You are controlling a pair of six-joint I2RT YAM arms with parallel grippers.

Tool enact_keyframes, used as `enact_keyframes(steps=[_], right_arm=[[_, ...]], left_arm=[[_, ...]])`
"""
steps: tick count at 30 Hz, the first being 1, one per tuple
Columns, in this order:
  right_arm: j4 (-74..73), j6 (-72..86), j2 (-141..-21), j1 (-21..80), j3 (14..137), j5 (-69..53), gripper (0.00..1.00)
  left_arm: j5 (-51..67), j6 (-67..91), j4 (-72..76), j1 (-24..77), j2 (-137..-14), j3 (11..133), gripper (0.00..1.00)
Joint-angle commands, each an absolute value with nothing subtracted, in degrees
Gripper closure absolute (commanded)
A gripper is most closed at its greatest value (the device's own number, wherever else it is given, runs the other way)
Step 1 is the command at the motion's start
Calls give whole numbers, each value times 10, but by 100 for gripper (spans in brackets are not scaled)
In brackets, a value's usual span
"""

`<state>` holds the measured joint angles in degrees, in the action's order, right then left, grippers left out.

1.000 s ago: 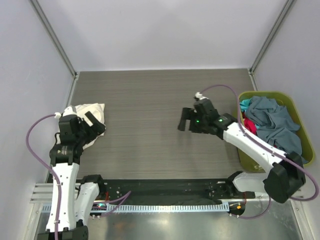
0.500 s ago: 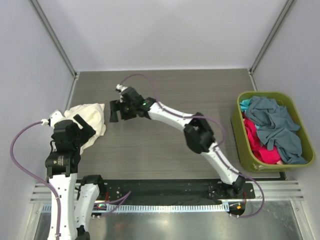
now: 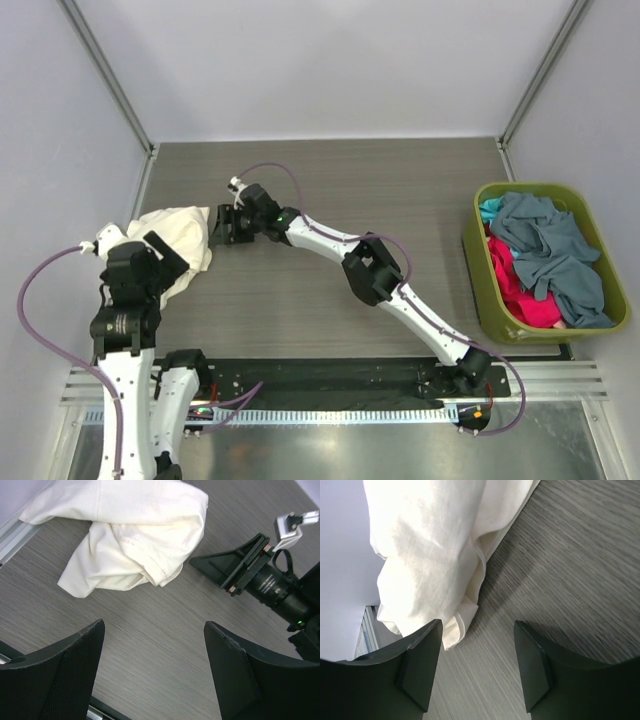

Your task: Fold and stack the t-shirts

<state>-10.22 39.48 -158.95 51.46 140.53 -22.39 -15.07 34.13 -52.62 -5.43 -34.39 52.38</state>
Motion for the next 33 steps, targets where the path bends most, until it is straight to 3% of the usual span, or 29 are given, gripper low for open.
enact_keyframes(steps=[1, 3, 10, 18, 20, 22, 24, 27, 33], right_arm=[[-73, 408, -1613, 526, 1408, -245, 36], [-68, 406, -1612, 529, 1398, -247, 37], [-60, 375, -1591, 544, 1338, -243, 57], [-56, 379, -1607, 548, 1358, -232, 60], [-56, 380, -1615, 548, 1372, -227, 82], [-62, 380, -1608, 545, 1377, -217, 99], [-77, 374, -1594, 533, 1375, -214, 99], [-101, 350, -1488, 490, 1319, -194, 99], [-98, 316, -1167, 378, 989, -127, 99]], left_arm=[[-168, 349, -510, -72, -314, 532, 19], [-162, 348, -509, -78, -307, 532, 19], [-134, 341, -501, -106, -311, 530, 20], [-132, 338, -499, -113, -308, 528, 20], [-131, 337, -500, -113, -309, 529, 20], [-129, 336, -499, -113, -313, 529, 20], [-128, 334, -499, -113, -312, 529, 20], [-120, 332, -495, -113, -314, 528, 20], [-70, 334, -490, -113, -359, 541, 24]])
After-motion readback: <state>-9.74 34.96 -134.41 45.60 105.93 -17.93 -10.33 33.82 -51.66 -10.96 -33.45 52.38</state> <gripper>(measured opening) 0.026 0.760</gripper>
